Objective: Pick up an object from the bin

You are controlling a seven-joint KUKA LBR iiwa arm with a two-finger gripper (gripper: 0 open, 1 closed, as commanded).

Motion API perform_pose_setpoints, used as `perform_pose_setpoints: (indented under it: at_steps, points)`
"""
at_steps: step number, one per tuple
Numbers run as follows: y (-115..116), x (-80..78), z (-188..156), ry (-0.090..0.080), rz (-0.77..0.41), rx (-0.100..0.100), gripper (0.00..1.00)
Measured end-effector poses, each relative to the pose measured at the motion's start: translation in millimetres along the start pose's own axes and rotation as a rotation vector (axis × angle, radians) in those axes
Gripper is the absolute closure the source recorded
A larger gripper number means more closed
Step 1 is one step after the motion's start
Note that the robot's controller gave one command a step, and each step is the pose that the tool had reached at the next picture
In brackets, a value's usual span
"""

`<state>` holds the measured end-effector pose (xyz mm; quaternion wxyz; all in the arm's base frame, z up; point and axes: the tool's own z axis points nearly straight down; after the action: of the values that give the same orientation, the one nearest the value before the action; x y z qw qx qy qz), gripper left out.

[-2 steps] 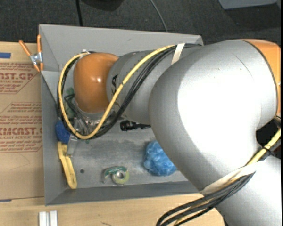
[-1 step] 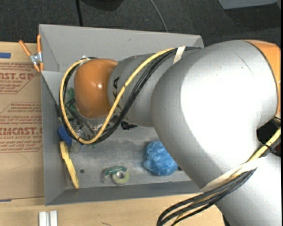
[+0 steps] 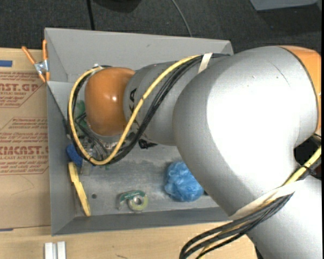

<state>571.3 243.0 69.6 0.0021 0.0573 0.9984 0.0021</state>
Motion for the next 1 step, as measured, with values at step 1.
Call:
perform_pose_setpoints:
  at_steps: [1]
  points:
    - [-0.5,1.1,-3.5,0.004,0.0,0.002,1.0]
